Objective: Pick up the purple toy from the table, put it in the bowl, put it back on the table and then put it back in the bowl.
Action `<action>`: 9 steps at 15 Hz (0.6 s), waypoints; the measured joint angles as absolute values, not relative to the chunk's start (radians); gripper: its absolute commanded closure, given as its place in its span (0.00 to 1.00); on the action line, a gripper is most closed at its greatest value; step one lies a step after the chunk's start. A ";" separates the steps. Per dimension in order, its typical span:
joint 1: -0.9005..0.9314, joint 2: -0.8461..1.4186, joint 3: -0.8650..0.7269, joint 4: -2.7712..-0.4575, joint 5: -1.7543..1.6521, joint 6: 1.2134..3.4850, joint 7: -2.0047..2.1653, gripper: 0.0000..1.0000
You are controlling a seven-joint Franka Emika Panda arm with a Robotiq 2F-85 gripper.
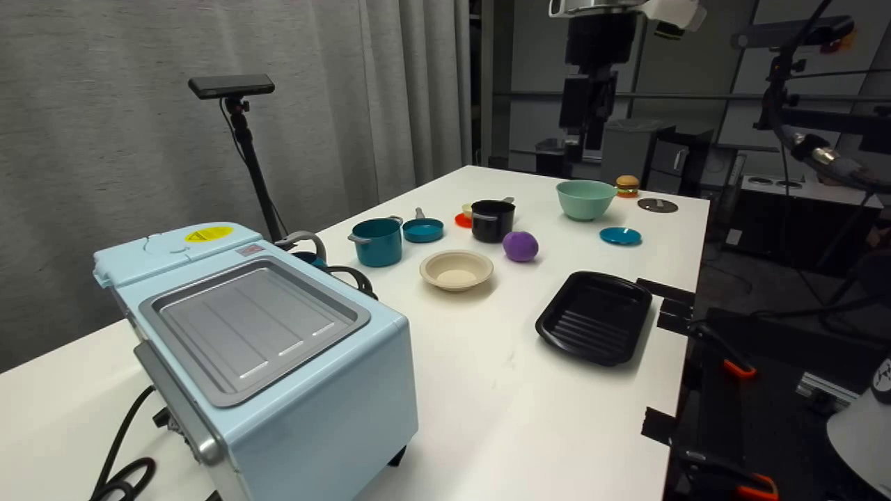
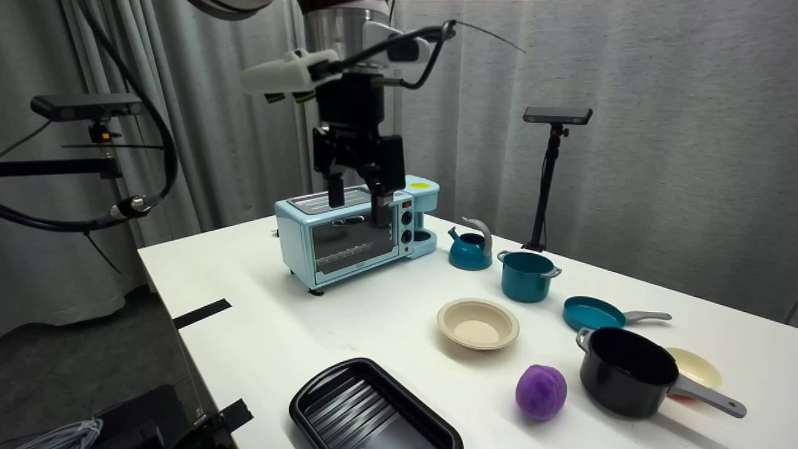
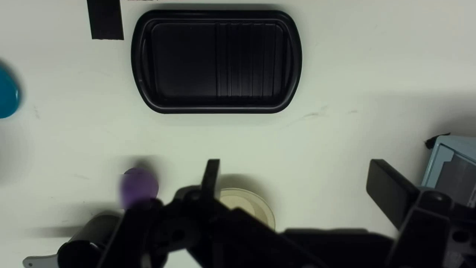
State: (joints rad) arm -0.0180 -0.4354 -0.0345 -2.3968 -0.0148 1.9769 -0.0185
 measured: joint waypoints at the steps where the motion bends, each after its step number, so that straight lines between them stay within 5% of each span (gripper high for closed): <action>1: -0.018 -0.399 -0.040 -2.376 -0.015 1.995 -0.019 0.00; 9: -0.057 -0.071 -0.073 -2.221 -0.040 2.155 -0.019 0.00</action>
